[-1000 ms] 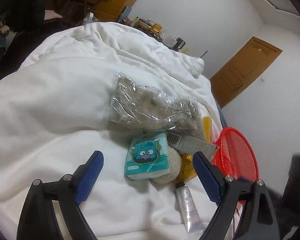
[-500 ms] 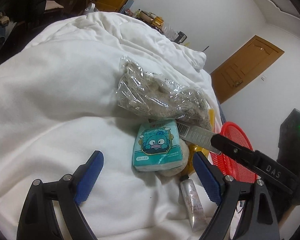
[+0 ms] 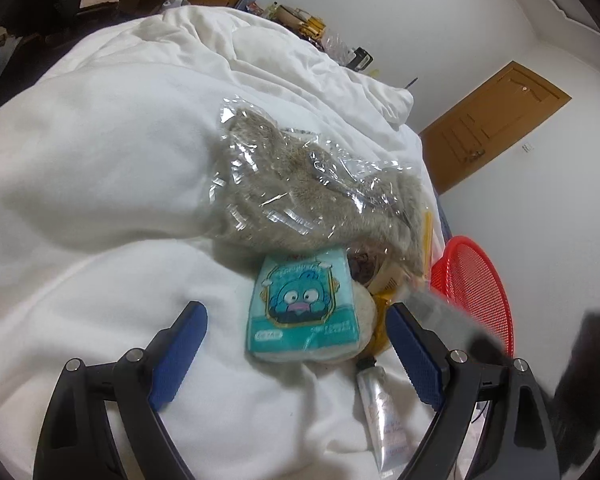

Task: Organize soft objects
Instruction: 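Grasp the teal cartoon tissue pack with the left tool while the right tool grasps the small white box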

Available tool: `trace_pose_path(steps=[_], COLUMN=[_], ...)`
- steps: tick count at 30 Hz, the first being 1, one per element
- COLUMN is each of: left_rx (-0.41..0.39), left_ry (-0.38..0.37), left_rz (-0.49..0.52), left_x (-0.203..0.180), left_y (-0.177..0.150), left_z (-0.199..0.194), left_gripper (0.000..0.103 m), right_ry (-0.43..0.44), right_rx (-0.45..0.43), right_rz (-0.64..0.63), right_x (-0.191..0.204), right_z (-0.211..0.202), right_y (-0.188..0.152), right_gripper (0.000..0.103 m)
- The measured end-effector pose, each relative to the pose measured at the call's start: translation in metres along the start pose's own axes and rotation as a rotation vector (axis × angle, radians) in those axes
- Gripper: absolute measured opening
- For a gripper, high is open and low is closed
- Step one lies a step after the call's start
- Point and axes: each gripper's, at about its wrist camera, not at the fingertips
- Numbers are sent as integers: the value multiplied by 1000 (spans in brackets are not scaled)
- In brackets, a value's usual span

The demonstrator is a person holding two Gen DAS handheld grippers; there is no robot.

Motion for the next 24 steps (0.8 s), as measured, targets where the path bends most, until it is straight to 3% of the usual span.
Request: trace_pose_path(steps=[4, 8, 14, 20, 24], left_rx=[31, 37, 92, 62, 118], left_ry=[2, 7, -57, -65, -84], left_rz=[5, 33, -7, -22, -12], left_x=[-3, -8, 1, 3, -4], left_y=[1, -1, -7, -13, -20], left_z=[13, 16, 15, -6, -16], left_gripper=[93, 90, 56, 46, 46], right_ry=[-18, 4, -3, -7, -6], right_rx=[-60, -51, -43, -54, -55], right_rz=[-75, -59, -63, -65, -63], right_x=[-1, -5, -3, -3, -5], right_z=[-17, -10, -6, -8, -9], right_y=[-24, -31, -35, -34, -33], right_gripper=[30, 30, 30, 31, 31])
Point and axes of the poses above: each gripper's, at about its wrist camera, not at the fingertips, and z roughly the way its jaws point, x to its left, y to its top, and after that the axes turned 10 degrees about -x, right-handed
